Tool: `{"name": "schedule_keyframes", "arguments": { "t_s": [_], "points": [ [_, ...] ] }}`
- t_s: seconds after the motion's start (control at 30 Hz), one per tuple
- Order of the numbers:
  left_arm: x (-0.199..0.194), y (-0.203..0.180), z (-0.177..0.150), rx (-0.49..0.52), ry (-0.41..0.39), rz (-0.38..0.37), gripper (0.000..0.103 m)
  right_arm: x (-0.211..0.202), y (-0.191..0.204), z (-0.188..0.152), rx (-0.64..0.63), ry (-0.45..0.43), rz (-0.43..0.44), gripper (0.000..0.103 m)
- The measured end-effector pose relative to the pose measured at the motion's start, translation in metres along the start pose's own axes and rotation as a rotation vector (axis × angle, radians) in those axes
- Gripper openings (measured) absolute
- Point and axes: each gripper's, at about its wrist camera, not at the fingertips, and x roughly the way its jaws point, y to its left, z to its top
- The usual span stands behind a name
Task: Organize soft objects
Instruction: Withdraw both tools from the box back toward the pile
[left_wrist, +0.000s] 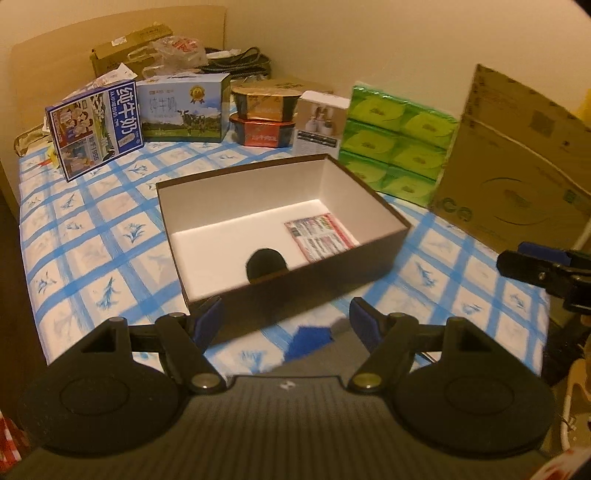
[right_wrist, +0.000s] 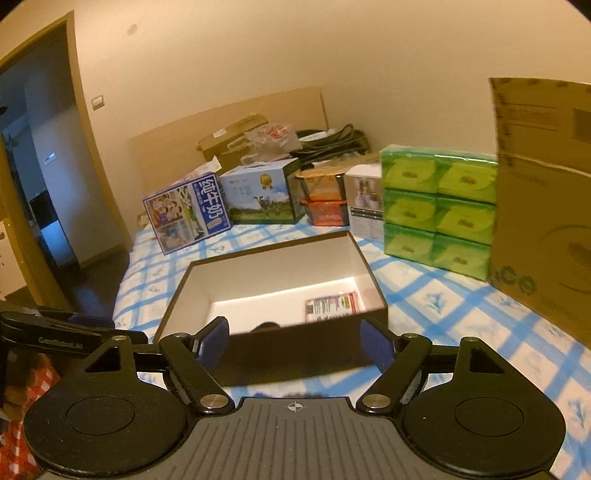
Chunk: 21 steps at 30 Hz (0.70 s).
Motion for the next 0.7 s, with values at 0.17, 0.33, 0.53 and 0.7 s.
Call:
{"name": "schedule_keyframes", "arguments": {
  "t_s": [0.17,0.33,0.53,0.7],
  "points": [
    [-0.037,-0.014,-0.027,-0.01,-0.015,-0.025,0.073,-0.042,0.008,-0.023,0.024,0.002,-0.013,0.079],
    [-0.061,-0.024,-0.052,-0.015,-0.012,-0.048,0.073,-0.074,0.015,-0.047,0.047,0.016,-0.019,0.079],
    [-0.072,-0.028,-0.08,-0.007,0.0,-0.053,0.073,-0.099,0.021,-0.072,0.083,0.035,-0.022,0.079],
    [-0.067,-0.03,-0.102,0.025,0.019,-0.023,0.073,-0.108,0.022,-0.092,0.097,0.065,-0.034,0.079]
  ]
}}
